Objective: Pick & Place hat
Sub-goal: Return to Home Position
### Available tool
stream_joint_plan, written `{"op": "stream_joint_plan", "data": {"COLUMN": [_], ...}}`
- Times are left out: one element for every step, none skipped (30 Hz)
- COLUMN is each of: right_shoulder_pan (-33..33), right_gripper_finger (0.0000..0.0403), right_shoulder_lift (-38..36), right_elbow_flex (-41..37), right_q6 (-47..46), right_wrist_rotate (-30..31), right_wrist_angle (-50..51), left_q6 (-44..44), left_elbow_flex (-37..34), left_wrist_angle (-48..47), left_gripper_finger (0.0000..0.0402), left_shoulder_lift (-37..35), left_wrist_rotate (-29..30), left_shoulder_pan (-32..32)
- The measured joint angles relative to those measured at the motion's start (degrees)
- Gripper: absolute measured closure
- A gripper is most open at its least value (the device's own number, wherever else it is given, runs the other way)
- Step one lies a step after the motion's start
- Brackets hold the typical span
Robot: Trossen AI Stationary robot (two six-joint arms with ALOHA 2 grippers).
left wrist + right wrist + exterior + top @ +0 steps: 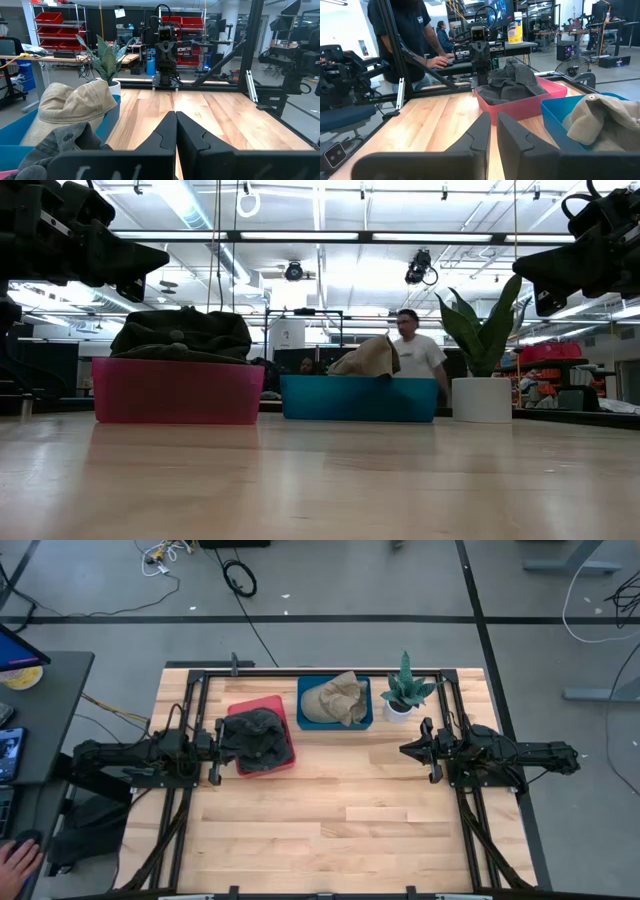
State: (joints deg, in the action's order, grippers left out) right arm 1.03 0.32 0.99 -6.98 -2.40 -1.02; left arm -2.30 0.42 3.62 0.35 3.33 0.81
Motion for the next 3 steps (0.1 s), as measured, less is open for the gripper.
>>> {"op": "stream_joint_plan", "data": {"right_shoulder_pan": [-0.01, 0.01, 0.01], "right_gripper_finger": [0.0366, 0.0366, 0.0366], "right_shoulder_lift": [0.00, 0.00, 0.00], "right_elbow_flex": [0.00, 0.00, 0.00], "right_q6": [0.01, 0.00, 0.00], "right_wrist_rotate": [0.01, 0.01, 0.00], "right_wrist_angle": [-0.01, -0.02, -0.02], "left_q6": [0.02, 0.03, 0.01], "left_elbow_flex": [-0.01, 0.00, -0.01], "left_wrist_angle": [-0.01, -0.02, -0.02], "left_gripper_finger": [0.0399, 0.0399, 0.0399], "left_shoulder_lift": [-0.01, 0.00, 0.01], "left_wrist_rotate": [0.00, 0.00, 0.00], "left_shoulder_pan": [0.00, 0.00, 0.00]}}
